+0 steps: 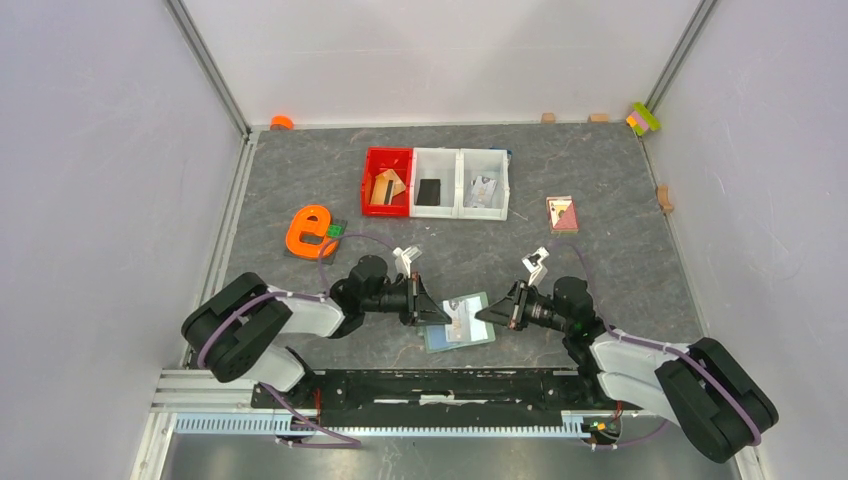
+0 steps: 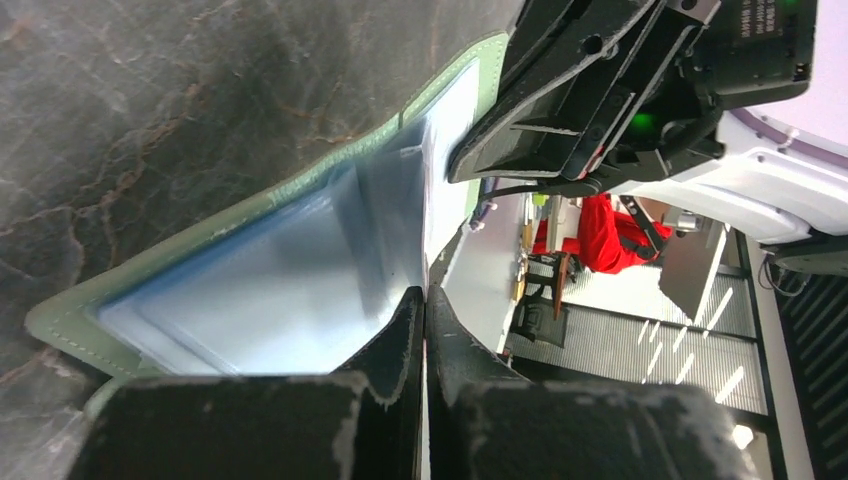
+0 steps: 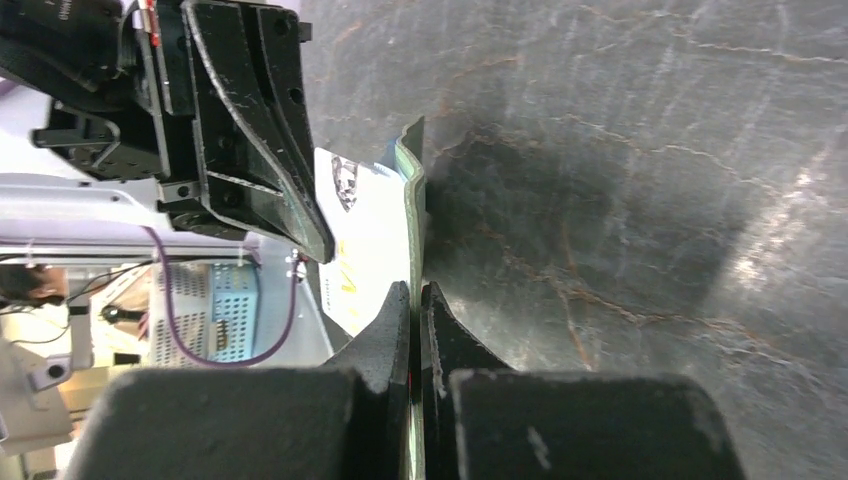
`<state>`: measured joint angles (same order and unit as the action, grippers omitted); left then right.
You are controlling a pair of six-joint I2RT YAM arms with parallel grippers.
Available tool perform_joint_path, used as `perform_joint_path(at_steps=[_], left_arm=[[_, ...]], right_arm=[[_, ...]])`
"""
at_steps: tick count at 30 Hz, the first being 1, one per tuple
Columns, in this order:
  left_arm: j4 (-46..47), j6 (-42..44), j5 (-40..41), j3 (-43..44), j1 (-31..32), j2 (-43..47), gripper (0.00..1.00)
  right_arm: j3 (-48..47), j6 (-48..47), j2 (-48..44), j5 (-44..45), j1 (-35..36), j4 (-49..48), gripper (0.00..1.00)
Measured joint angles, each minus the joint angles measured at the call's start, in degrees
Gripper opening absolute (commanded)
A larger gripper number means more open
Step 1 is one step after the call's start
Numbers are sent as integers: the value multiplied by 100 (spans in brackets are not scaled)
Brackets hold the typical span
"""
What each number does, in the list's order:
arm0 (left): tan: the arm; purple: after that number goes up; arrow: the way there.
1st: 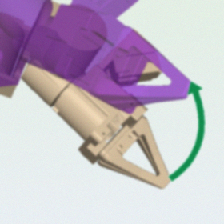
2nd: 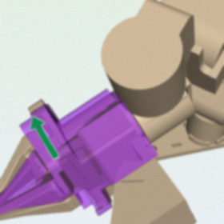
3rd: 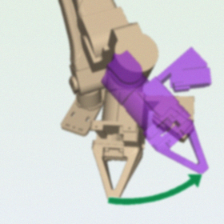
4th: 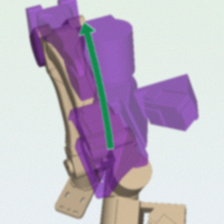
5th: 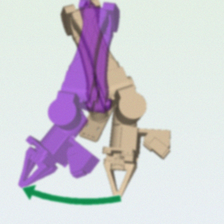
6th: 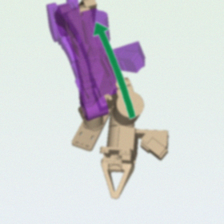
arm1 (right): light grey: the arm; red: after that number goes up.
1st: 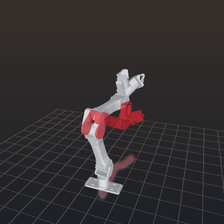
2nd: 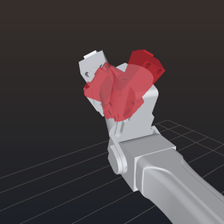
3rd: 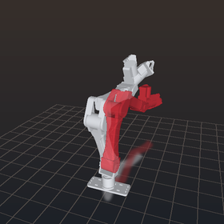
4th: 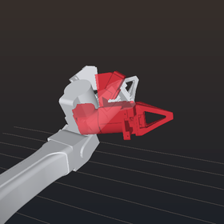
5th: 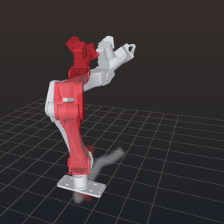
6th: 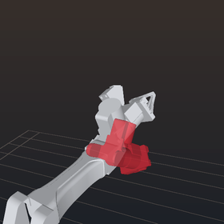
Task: Take the credit cards out of the card holder
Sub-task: Remove the credit card from the card holder.
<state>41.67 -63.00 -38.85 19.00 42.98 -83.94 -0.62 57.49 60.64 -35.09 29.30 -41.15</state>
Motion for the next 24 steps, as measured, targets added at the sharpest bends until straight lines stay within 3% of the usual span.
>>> perform_joint_path(at_steps=[4, 7, 10, 14, 16, 24], left_arm=[[-127, 155, 87, -13, -22, -79, 2], [-426, 367, 127, -22, -144, -63, 2], [-909, 619, 133, -31, -326, 122, 2], [-1475, 901, 131, -28, -481, 549, 2], [-1681, 975, 129, -26, -509, 743, 2], [-1967, 1040, 24, 2, -531, 1239, 2]], right_arm=[[0, -328, 11, 247, -2, 317, 3], [0, -645, 4, 485, -15, 693, 10], [0, -907, 4, 691, -24, 1021, 38], [-2, -1259, -87, 824, -33, 1270, 65], [-24, -1484, -313, 881, -22, 1401, 73], [-529, -2555, -1189, 1591, -50, 3040, 71]])
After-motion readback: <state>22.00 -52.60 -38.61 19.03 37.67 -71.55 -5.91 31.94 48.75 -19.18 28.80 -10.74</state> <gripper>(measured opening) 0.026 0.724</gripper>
